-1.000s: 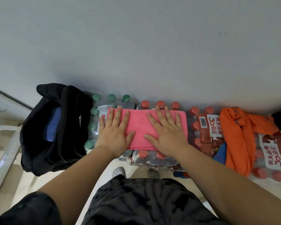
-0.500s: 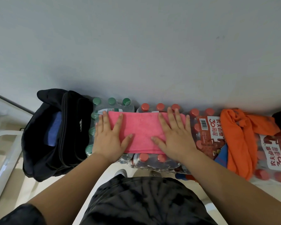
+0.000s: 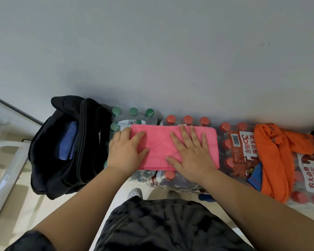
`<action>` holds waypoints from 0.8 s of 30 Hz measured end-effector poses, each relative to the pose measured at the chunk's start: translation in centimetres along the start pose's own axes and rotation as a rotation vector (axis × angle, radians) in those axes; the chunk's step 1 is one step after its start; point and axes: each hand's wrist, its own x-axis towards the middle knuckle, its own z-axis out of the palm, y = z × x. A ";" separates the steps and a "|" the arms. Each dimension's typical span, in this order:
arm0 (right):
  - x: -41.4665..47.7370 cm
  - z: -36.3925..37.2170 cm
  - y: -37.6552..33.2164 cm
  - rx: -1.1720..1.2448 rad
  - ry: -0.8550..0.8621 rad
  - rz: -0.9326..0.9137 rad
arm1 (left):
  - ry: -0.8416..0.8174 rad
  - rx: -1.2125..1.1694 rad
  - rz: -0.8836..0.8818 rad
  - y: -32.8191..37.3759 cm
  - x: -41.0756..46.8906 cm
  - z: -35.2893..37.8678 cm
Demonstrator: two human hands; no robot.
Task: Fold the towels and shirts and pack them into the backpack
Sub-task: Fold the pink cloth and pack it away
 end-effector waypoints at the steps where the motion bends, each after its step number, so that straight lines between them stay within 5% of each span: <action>1: 0.0 0.0 -0.1 -0.009 -0.004 0.005 | -0.023 0.019 -0.007 0.1 0.2 -0.4; 12: -0.1 -0.6 -0.2 -0.016 -0.026 0.011 | -0.197 -0.043 -0.048 0.4 1.0 -2.3; 18: -0.1 -0.6 -0.2 -0.012 -0.033 0.010 | -0.143 -0.518 -0.164 -0.3 0.9 -2.5; 24: -0.1 -0.4 -0.1 0.008 -0.012 0.006 | -0.346 -1.066 -0.398 -0.6 1.1 -3.3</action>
